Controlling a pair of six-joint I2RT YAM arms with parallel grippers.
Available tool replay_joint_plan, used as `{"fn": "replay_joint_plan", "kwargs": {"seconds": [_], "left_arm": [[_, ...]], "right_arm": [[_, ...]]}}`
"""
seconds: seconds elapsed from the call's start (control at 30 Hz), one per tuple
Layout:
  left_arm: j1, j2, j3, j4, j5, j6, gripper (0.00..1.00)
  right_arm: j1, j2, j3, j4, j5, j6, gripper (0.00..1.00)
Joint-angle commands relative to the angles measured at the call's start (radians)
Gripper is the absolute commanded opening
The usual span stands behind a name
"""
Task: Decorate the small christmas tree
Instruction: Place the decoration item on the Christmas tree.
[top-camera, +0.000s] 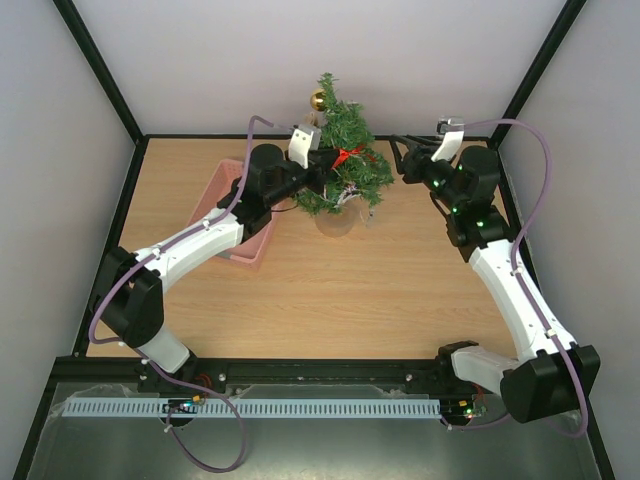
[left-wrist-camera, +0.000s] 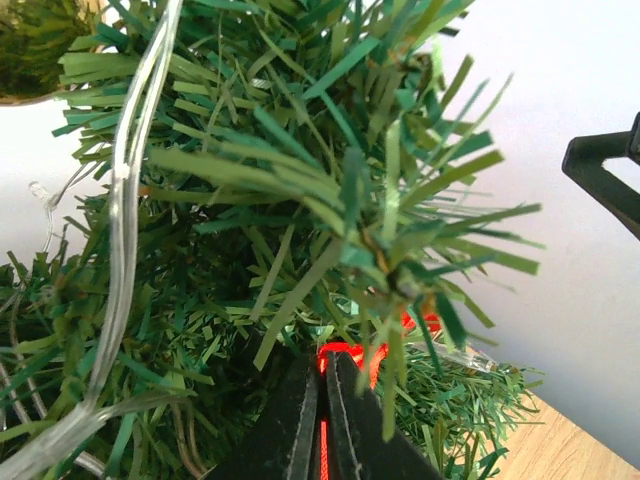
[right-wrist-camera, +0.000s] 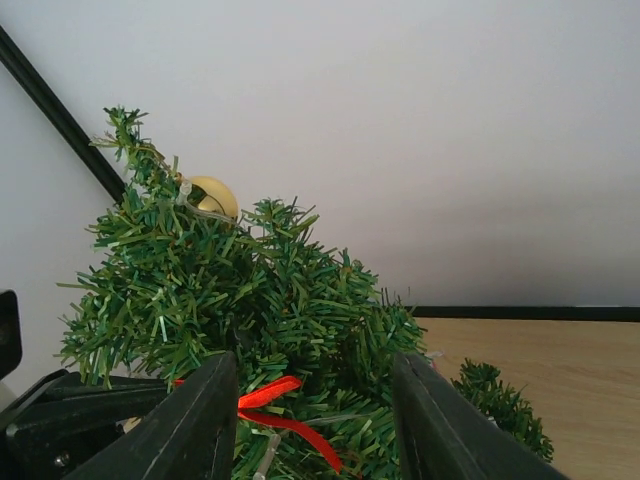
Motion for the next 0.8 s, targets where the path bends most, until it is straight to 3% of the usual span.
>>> {"fn": "replay_joint_plan", "kwargs": {"seconds": [0.0,0.23,0.77], "left_arm": [[0.007,-0.008,0.006,0.007,-0.017,-0.001,0.05],[0.005,-0.013,0.004,0.04,0.003,-0.013,0.09],[0.001,-0.039,-0.001,0.034,-0.004,-0.016,0.4]], "right_arm": [[-0.001,-0.007,0.018,0.017,-0.022,0.019,0.41],[-0.002,-0.011,0.015,0.013,-0.019,0.015,0.41],[-0.002,-0.021,0.008,0.013,-0.012,0.01,0.41]]}}
